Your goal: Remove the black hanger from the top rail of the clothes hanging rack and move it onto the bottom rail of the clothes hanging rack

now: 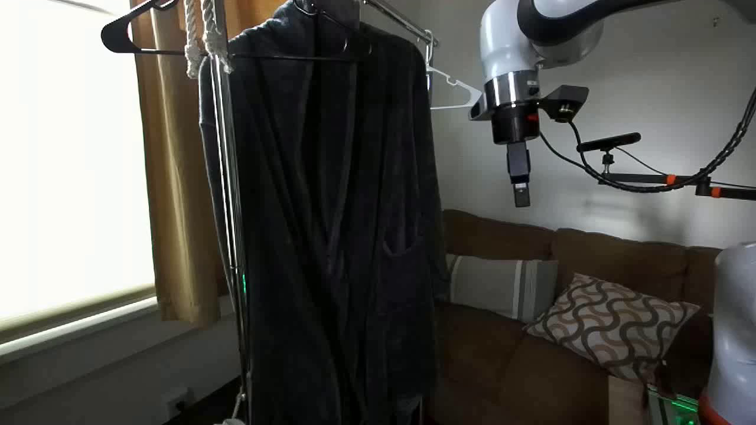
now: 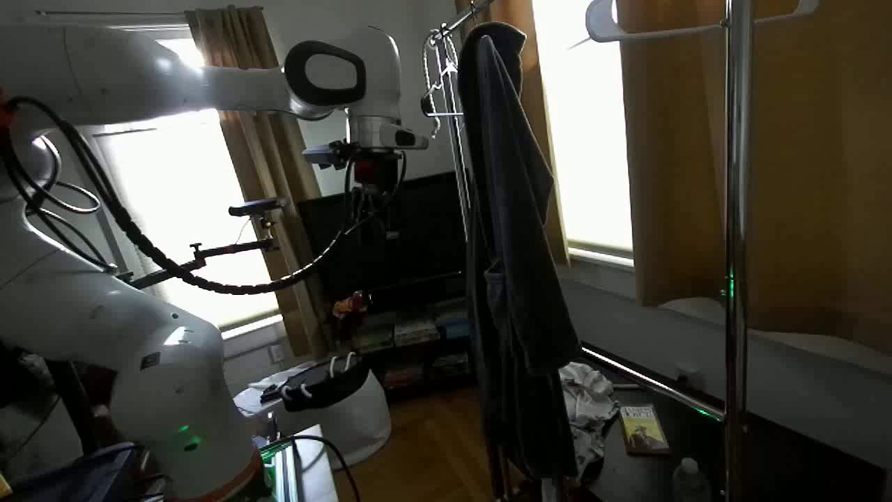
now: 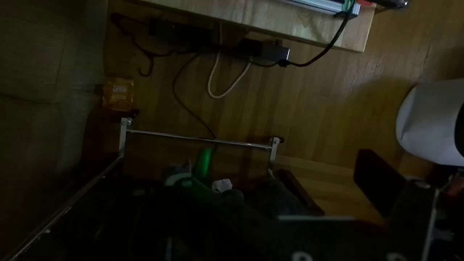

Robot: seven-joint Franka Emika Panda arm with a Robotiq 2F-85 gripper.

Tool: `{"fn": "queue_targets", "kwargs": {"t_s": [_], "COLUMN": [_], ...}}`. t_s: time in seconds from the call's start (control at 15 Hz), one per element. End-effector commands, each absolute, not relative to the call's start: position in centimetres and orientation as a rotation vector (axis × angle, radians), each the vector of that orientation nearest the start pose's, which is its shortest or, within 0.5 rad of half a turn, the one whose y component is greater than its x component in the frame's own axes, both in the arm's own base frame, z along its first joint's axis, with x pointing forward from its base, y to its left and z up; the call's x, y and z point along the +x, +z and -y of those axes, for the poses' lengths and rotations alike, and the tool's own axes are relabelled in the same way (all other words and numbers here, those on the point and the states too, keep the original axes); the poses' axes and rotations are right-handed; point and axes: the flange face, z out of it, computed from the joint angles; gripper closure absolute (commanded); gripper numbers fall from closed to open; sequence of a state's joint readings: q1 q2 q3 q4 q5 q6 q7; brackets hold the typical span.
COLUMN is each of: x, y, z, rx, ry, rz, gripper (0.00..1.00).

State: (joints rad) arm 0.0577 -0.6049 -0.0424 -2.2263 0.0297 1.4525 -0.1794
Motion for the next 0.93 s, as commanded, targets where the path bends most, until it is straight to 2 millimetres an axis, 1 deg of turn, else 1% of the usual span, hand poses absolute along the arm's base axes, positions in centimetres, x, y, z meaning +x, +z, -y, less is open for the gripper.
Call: {"fn": "queue_targets", "kwargs": {"t_s": [0.0, 0.27, 0.33, 0.4, 0.47, 0.53, 0.6, 0.67, 0.73, 0.8, 0.87], "x": [34.5, 34.5, 35.3, 35.7, 36.0, 36.3, 36.3, 36.3, 35.9, 35.8, 35.6], "y": [58.3, 58.4, 59.0, 59.7, 61.5, 62.6, 64.8, 66.4, 69.1, 70.7, 73.0], "z": [-0.5, -0.5, -2.9, -3.9, -5.4, -6.5, -7.6, -8.4, -8.4, -8.5, -8.1], "rx": [-3.048, -3.048, -3.031, -2.999, -2.939, -2.901, -2.872, -2.844, -2.828, -2.807, -2.784], "ry": [0.254, 0.252, 0.17, 0.109, -0.003, -0.071, -0.159, -0.244, -0.34, -0.426, -0.517], "rz": [0.314, 0.314, 0.324, 0.337, 0.327, 0.327, 0.321, 0.328, 0.339, 0.347, 0.349], "gripper": [0.0, 0.0, 0.0, 0.0, 0.0, 0.0, 0.0, 0.0, 0.0, 0.0, 0.0]}}
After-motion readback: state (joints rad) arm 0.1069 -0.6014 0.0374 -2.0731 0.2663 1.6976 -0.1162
